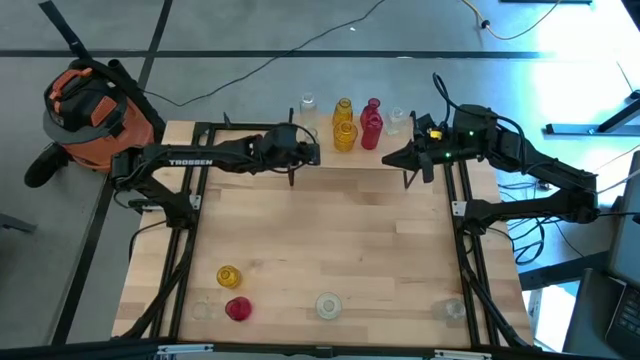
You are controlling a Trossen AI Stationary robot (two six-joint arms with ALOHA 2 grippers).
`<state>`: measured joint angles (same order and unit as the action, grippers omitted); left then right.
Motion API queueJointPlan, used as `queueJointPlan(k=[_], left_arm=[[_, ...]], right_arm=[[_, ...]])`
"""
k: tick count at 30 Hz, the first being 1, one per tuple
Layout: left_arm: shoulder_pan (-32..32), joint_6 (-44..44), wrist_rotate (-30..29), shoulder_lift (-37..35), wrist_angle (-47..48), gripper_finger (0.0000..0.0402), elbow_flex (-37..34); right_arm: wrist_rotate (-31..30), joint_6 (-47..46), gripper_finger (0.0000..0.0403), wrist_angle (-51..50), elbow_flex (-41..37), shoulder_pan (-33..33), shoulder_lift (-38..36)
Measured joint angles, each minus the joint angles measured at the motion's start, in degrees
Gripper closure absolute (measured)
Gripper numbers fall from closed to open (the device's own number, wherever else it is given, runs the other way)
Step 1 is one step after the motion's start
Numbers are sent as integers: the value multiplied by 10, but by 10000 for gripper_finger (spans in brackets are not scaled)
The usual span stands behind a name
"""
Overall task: Sort vases onto shelf
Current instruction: Adjust the transparent vase, then put the transparent vase on the shelf aligned with the other transparent vase
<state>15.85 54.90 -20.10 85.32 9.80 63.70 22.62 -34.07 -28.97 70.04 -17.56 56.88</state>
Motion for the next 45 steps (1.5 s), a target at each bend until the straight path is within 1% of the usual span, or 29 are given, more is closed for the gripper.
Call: queueJointPlan(k=[5,8,16,19,23,24,27,29,32,36,39,41,43,45], left_arm=[[19,-17,-2,0,0,401,0],[35,-34,10,0,0,401,0],[83,-72,97,0,0,401,0],[92,-75,148,0,-4,401,0],[88,-74,233,-10,-23,401,0],[81,-73,242,-19,-27,401,0],[61,-72,245,-53,-17,401,1],[42,-76,230,-83,3,401,1],[14,-101,202,-139,73,402,1],[-34,-143,187,-198,171,402,1],[-78,-171,193,-226,219,402,1],[-106,-180,193,-234,242,401,1],[-133,-181,182,-235,255,401,1],[-155,-181,164,-234,266,401,1]], right_arm=[[0,-3,403,0,0,0,0],[0,-5,403,0,0,0,0],[-6,-8,403,0,0,0,0],[-6,-17,403,0,0,0,0],[-1,-17,403,0,0,7,0],[-1,-17,403,1,0,15,0],[-6,-7,403,1,0,43,0],[-8,5,403,-1,0,71,0],[-22,22,403,-34,-2,135,0],[-79,9,403,-93,-22,239,0],[-125,-36,403,-122,-40,321,-3],[-145,-79,403,-151,-52,375,-2],[-161,-145,403,-193,-59,428,0],[-176,-231,399,-234,-63,479,0]])
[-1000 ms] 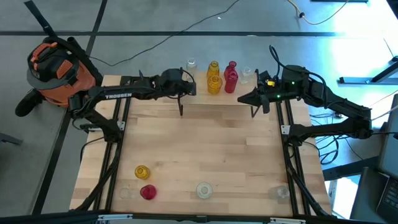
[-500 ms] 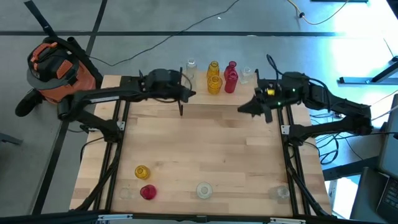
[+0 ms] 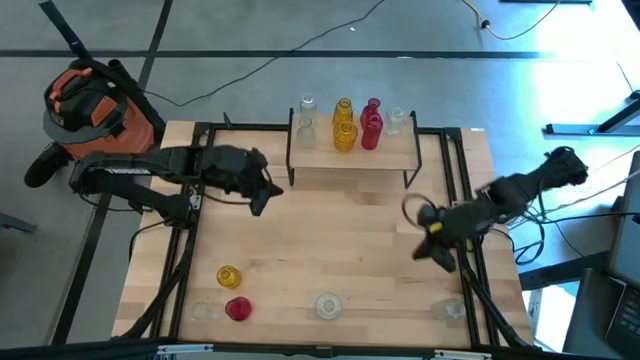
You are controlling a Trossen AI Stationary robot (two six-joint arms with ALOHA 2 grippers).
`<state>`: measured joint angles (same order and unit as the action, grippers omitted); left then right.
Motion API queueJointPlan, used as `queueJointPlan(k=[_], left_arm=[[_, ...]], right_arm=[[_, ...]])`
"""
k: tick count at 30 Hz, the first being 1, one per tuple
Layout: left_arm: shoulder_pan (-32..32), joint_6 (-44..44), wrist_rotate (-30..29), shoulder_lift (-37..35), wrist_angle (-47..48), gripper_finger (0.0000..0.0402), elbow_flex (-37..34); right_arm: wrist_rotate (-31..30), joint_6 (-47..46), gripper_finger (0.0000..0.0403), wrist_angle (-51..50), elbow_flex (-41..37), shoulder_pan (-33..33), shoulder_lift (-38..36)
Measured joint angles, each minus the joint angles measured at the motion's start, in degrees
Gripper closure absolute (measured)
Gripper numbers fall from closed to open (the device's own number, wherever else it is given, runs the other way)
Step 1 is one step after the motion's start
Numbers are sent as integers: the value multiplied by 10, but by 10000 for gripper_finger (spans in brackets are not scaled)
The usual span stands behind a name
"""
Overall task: Sort vases onto shelf
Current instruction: Put the transparent vase on the shelf aligned with the other transparent vase
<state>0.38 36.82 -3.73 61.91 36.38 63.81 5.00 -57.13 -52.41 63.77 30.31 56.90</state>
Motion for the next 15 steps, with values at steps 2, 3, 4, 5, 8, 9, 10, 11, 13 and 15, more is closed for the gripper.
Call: queueJointPlan(k=[2,3,4,5,8,9,10,11,13,15], left_arm=[[-18,0,-21,3,9,401,0],[-26,0,-27,6,13,402,0],[-33,0,-29,8,21,401,0],[-38,-1,-30,9,30,401,-1],[-53,-1,-27,15,44,401,0],[-58,-1,-24,17,55,402,0],[-63,-4,-23,17,64,401,-1],[-69,-9,-23,18,68,401,-1],[-79,-15,-24,20,74,401,0],[-87,-19,-30,23,85,402,-1]], right_arm=[[-10,-95,384,-29,-5,52,0],[-10,-144,371,-42,-7,76,0],[-11,-193,355,-56,-7,99,0],[-15,-242,335,-65,-7,123,2],[-32,-363,262,-68,-7,184,14],[-38,-397,237,-68,-7,202,22],[-40,-426,213,-68,-7,217,30],[-40,-446,192,-68,-7,230,40],[-39,-481,156,-71,-7,252,63],[-28,-513,133,-71,-7,271,91]])
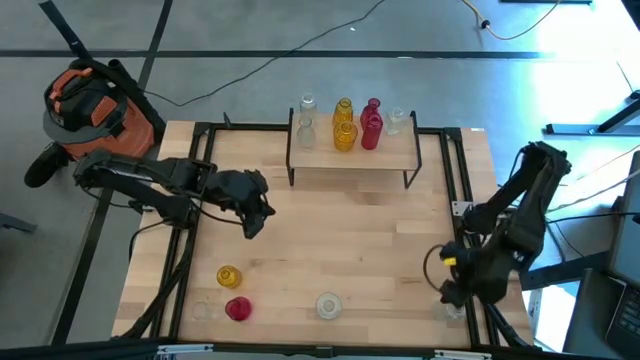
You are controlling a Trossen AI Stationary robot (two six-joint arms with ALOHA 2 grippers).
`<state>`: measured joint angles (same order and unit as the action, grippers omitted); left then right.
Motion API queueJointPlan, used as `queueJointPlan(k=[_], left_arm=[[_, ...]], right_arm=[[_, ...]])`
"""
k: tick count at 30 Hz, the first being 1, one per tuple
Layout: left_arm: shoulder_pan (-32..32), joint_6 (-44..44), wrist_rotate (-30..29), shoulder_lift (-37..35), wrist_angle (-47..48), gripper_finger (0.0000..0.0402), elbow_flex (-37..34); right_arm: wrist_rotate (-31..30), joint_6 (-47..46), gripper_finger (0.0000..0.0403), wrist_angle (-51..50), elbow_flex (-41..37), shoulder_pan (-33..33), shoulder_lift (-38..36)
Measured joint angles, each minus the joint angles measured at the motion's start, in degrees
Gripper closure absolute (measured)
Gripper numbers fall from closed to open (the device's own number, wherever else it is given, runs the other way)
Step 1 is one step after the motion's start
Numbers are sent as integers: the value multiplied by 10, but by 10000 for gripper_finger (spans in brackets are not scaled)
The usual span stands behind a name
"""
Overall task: Sort vases onto shelf
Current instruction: Put the transparent vase on the shelf aligned with the other transparent vase
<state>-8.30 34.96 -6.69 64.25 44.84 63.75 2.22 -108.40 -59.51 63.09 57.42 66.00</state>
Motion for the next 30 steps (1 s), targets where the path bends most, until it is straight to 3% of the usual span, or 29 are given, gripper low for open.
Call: queueJointPlan(k=[5,12,23,30], left_arm=[[-10,-9,-3,3,-3,402,0],[-17,-10,2,3,-3,402,0],[-20,-13,12,3,-3,402,0],[-23,-26,17,3,-3,401,0]], right_arm=[[14,-70,123,9,0,39,66],[4,-159,160,11,0,80,119],[-3,-178,190,32,2,89,159],[7,-189,238,26,2,89,158]])
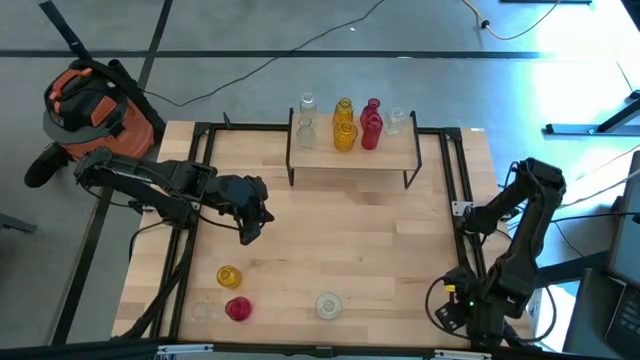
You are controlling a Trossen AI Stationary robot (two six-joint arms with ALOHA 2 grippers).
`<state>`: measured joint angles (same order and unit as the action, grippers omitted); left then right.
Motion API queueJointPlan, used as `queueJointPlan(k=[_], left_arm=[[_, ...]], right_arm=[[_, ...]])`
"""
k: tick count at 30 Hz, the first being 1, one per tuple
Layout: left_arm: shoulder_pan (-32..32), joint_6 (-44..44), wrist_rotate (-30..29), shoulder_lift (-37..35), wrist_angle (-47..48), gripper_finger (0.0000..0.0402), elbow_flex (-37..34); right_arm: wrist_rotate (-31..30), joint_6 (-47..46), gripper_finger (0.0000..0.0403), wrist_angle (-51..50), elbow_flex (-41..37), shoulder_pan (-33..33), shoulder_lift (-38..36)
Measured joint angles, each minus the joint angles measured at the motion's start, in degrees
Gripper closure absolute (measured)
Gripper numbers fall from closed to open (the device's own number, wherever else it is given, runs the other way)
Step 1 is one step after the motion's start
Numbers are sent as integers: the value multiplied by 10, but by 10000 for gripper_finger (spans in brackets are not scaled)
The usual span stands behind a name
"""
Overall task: Sort vases onto shelf
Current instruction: Put the transparent vase on the shelf aligned with the other transparent vase
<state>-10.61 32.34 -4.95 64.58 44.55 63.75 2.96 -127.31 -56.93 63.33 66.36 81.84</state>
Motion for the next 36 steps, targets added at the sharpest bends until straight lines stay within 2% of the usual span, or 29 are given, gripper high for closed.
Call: queueJointPlan(k=[5,8,12,16,20,28,36], left_arm=[[0,0,0,0,0,401,0],[0,0,0,0,0,402,0],[0,1,-1,0,0,402,0],[0,1,-1,0,0,401,0],[0,1,-8,0,-4,401,0],[0,7,-16,0,-11,401,0],[0,36,-18,0,-17,401,0]], right_arm=[[-15,0,273,-8,0,0,0],[-51,0,290,-15,0,0,0],[-93,2,296,-26,-1,-1,0],[-106,17,294,-38,-1,-25,-1],[-120,87,293,-80,15,-74,0],[-119,298,293,-139,55,-217,0],[-177,395,293,-163,85,-304,-14]])
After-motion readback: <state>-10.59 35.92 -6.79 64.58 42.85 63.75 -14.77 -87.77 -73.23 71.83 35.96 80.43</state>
